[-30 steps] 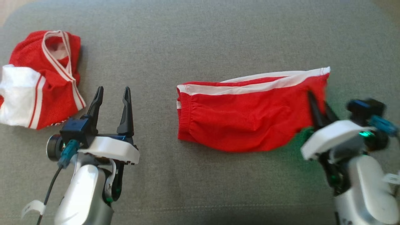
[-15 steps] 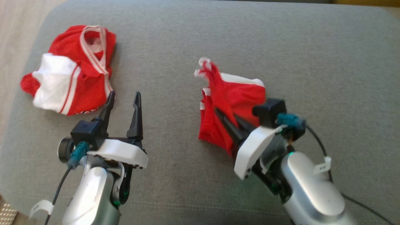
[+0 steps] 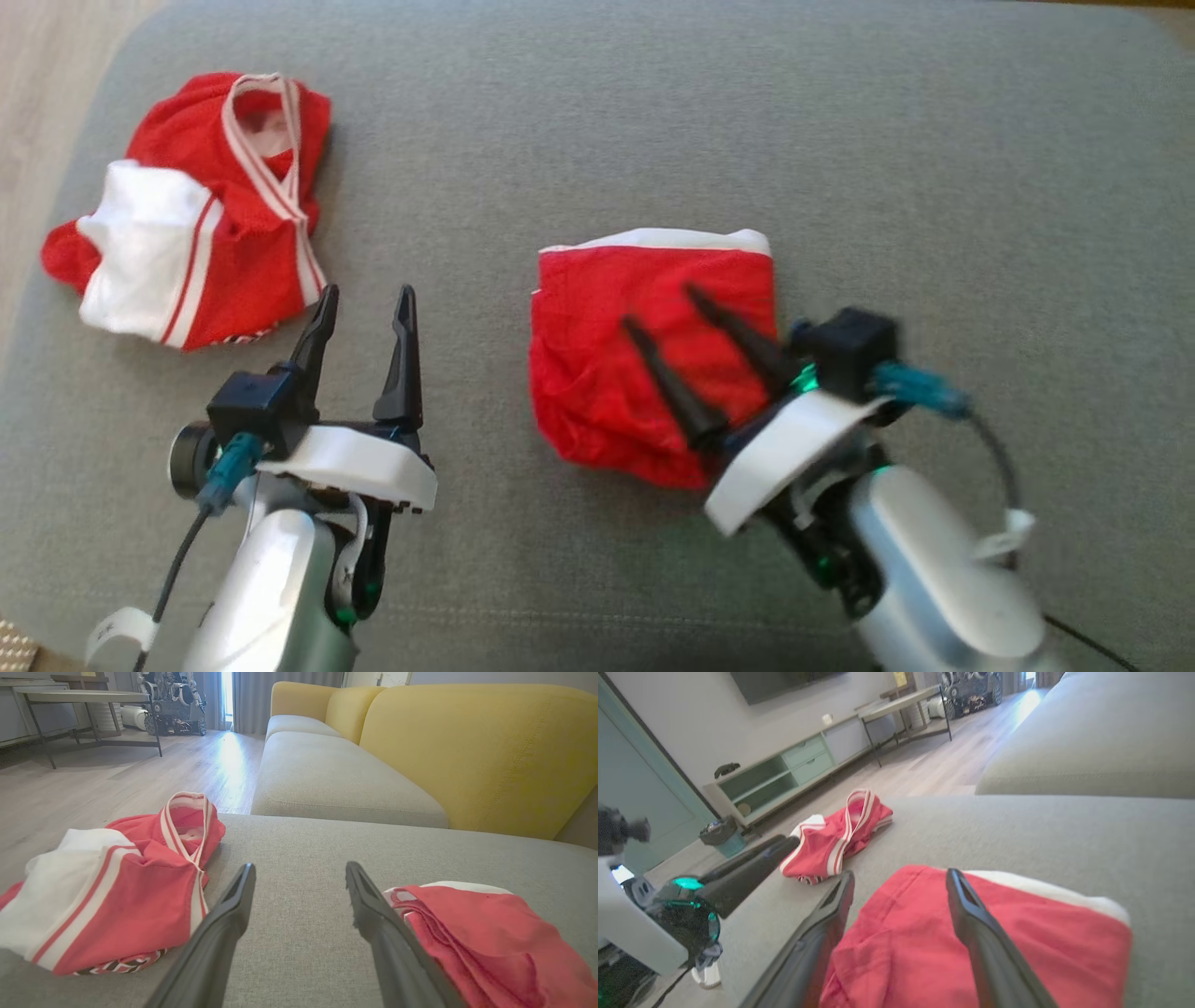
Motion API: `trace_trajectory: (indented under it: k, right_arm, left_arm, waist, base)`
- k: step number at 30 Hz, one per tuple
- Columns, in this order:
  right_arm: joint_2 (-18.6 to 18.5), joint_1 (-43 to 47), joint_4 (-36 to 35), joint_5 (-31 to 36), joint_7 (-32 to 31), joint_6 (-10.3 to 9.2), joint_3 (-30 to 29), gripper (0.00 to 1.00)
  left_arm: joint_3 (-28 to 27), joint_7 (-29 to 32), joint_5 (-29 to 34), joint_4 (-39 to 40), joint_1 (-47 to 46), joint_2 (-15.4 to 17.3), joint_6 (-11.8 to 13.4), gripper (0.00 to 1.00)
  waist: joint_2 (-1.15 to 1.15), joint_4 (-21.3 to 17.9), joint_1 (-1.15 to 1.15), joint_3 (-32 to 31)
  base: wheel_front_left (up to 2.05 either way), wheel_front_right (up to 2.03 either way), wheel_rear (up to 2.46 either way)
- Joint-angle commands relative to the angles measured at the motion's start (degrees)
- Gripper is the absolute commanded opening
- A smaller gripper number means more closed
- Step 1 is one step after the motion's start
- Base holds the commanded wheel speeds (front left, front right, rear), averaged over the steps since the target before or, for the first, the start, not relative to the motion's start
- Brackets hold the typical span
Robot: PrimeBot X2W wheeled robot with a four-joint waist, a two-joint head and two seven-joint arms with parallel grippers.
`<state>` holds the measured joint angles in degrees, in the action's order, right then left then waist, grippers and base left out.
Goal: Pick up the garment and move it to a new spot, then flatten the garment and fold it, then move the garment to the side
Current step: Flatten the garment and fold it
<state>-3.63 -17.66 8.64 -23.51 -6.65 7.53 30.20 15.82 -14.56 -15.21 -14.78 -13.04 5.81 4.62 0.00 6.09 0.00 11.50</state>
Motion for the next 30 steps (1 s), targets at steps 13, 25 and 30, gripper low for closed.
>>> trace_trajectory:
  k: [13,25,30]
  right_arm:
    - [0.7,7.4,-10.5,9.4,4.2,-0.04,-24.0,1.0]
    - [0.8,11.0,-12.6,13.3,5.1,-0.04,-31.6,1.0]
    - [0.8,10.8,-12.5,13.2,5.3,-0.04,-31.4,1.0]
  left_arm:
    - [-2.9,-0.4,0.9,3.2,-0.5,3.0,1.1,1.0]
    - [-2.2,1.1,1.2,5.3,0.8,4.5,1.6,1.0]
    - [-1.9,1.5,1.0,5.7,1.0,4.7,1.7,1.0]
  waist:
    - [0.0,-4.1,0.0,-1.2]
    - [0.0,-4.9,0.0,-1.3]
    - [0.0,-4.9,0.0,-1.4]
  base:
    - [0.0,0.0,0.0]
    - [0.0,0.0,0.0]
    - [0.0,0.0,0.0]
